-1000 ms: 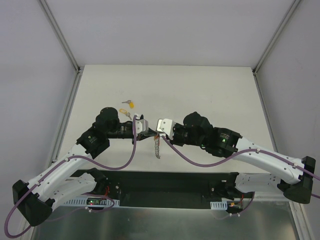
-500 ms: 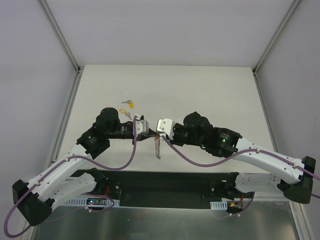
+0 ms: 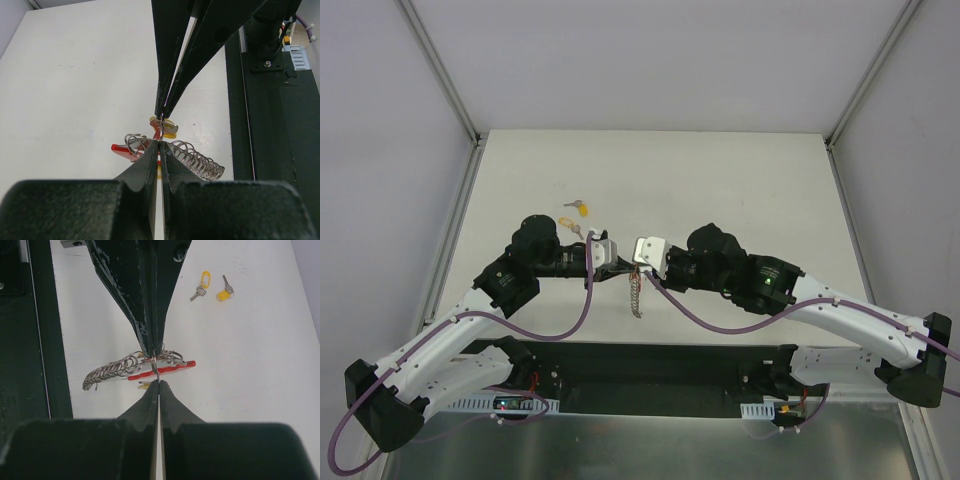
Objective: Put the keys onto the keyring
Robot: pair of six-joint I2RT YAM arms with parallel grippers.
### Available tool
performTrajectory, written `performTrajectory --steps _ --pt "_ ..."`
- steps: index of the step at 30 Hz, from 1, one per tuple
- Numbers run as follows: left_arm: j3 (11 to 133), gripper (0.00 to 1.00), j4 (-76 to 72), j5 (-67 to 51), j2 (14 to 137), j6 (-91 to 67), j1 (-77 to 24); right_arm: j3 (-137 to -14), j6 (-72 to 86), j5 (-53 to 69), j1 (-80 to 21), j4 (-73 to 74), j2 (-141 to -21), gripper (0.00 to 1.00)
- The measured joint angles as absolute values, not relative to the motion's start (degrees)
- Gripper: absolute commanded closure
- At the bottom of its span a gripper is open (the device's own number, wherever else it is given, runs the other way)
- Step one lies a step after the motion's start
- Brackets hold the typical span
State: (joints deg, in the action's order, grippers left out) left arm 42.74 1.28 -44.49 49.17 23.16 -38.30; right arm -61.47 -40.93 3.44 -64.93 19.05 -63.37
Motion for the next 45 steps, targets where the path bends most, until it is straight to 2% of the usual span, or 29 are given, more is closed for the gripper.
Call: performTrajectory --steps 45 --pt "42.7 1.0 1.2 -43.5 48.8 23.4 -38.3 -61.5 -39.0 3.3 -64.9 19.1 -62.8 0.99"
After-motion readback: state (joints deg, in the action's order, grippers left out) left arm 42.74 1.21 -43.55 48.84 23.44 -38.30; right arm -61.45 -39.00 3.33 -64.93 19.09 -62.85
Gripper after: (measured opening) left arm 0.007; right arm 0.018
